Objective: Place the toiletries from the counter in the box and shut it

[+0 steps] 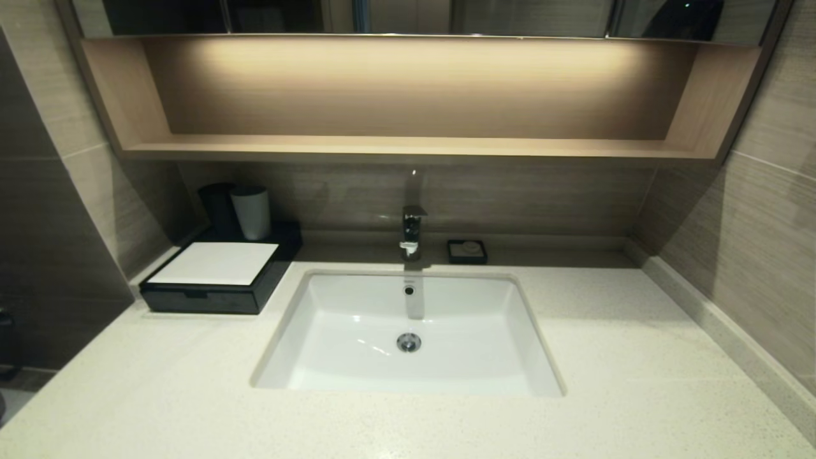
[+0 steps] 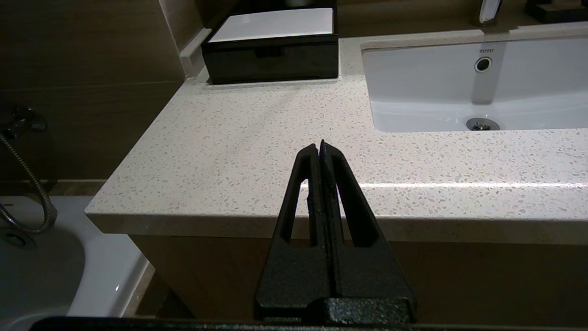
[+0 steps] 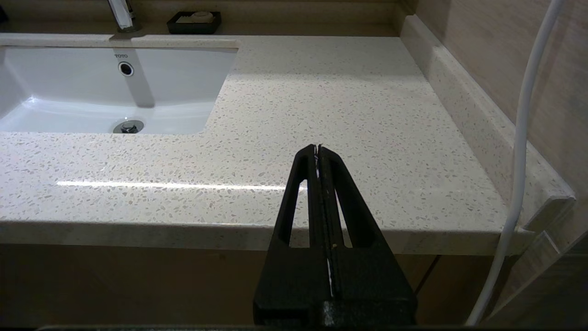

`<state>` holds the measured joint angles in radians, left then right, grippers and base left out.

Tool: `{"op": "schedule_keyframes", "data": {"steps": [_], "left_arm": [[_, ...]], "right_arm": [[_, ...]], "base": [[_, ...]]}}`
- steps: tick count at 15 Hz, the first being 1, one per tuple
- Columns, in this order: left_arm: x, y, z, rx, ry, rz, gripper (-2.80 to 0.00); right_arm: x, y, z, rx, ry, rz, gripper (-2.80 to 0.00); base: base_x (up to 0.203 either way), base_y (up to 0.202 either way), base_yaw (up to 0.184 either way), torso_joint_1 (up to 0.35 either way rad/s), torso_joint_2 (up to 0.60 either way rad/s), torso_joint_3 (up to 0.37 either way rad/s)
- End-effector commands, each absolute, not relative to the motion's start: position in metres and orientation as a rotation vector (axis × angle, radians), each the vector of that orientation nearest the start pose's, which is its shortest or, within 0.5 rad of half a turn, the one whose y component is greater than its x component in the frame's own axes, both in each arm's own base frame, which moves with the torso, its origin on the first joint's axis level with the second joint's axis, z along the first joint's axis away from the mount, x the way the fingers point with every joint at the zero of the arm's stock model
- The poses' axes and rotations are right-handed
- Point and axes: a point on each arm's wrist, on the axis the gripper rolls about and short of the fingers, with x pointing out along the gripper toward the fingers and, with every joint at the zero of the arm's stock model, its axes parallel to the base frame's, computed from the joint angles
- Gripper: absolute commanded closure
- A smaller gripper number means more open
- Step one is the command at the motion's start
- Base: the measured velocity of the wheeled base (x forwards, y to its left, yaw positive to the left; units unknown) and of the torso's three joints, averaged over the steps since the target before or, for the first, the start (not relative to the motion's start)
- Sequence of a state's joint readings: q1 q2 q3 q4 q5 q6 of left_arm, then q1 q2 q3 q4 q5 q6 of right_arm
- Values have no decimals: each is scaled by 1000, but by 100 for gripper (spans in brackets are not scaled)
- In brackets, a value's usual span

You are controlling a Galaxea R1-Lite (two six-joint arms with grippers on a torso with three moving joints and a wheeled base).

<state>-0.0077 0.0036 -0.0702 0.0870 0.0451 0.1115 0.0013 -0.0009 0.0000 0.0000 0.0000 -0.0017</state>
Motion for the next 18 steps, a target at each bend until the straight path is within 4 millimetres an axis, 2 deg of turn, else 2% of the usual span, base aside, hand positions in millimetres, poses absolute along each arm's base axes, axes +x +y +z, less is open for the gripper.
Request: {"op": "schedule_keyframes", "data": {"steps": [1,9,18], "left_arm": [[-28,1,85,113,24,37,0],[-22,1,81,158,-83,17,0],[-22,0,82,159,-92,10,0]], "right_arm": [[-23,0,75,-2,0,2,0],[-23,0,75,-2,2,2,0],[-23,0,75,-2,2,2,0]], "base": [[0,0,0,0,0,0],[0,0,0,0,0,0],[0,0,0,0,0,0]]}}
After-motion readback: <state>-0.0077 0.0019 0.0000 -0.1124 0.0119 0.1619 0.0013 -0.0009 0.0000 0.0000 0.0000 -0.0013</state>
